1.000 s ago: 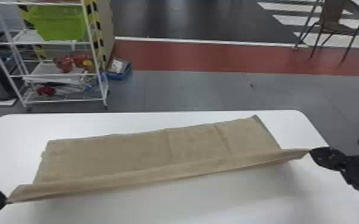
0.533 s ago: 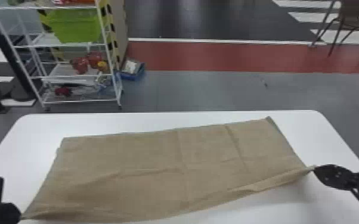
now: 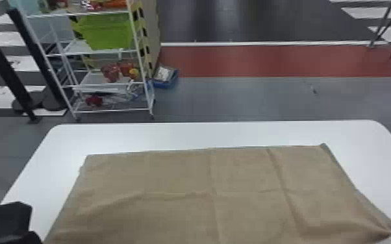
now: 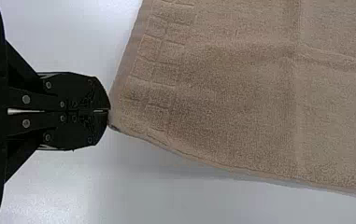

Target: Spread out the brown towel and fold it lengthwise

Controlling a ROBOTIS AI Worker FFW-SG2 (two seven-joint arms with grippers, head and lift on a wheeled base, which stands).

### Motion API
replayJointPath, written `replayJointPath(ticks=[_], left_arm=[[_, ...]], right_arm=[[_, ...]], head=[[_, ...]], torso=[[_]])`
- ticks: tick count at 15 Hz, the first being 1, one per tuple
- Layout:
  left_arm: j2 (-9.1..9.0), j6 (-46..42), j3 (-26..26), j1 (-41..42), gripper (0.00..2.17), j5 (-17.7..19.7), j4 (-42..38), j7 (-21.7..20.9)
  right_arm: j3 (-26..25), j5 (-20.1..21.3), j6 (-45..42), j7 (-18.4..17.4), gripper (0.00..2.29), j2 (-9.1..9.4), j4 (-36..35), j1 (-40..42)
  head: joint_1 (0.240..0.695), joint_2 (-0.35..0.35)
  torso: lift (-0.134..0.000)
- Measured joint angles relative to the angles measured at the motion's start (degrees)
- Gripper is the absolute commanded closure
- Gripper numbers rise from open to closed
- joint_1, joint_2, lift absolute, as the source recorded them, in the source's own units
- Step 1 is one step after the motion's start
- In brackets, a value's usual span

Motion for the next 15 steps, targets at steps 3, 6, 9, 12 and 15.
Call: replayJointPath(ticks=[3, 6, 9, 12, 15], left_arm=[[0.01, -0.58, 0.29, 0.12, 1.19, -0.2, 0.46, 0.0], [-0.04, -1.67, 1.88, 1.56, 1.19, -0.09, 0.93, -0.01], [-0.08, -2.42, 3.58, 3.52, 1.06, 0.4, 1.44, 0.01], [-0.94, -2.13, 5.04, 4.7, 0.0, 0.71, 0.98, 0.0], [-1.78, -2.14, 7.97, 5.44, 0.03, 1.79, -0.79, 0.0]], right_arm=[[-4.14, -1.05, -2.91, 0.08, 1.39, -0.14, -0.8, 4.06], [-7.74, -2.88, -5.55, 0.09, 1.39, -0.15, -0.93, 7.33], [-9.32, -3.6, -6.72, 0.08, 1.39, -0.14, -0.79, 9.21], [-9.56, -3.78, -6.53, 0.08, 0.0, -0.11, -0.76, 9.32], [-11.05, -6.64, -6.44, 0.08, 0.04, 0.07, -0.79, 9.01]], head=[[0.695, 0.014], [0.695, -0.009], [0.695, -0.005], [0.695, 0.004], [0.695, 0.02]], torso=[[-0.122], [-0.122], [-0.122], [-0.122], [-0.122]])
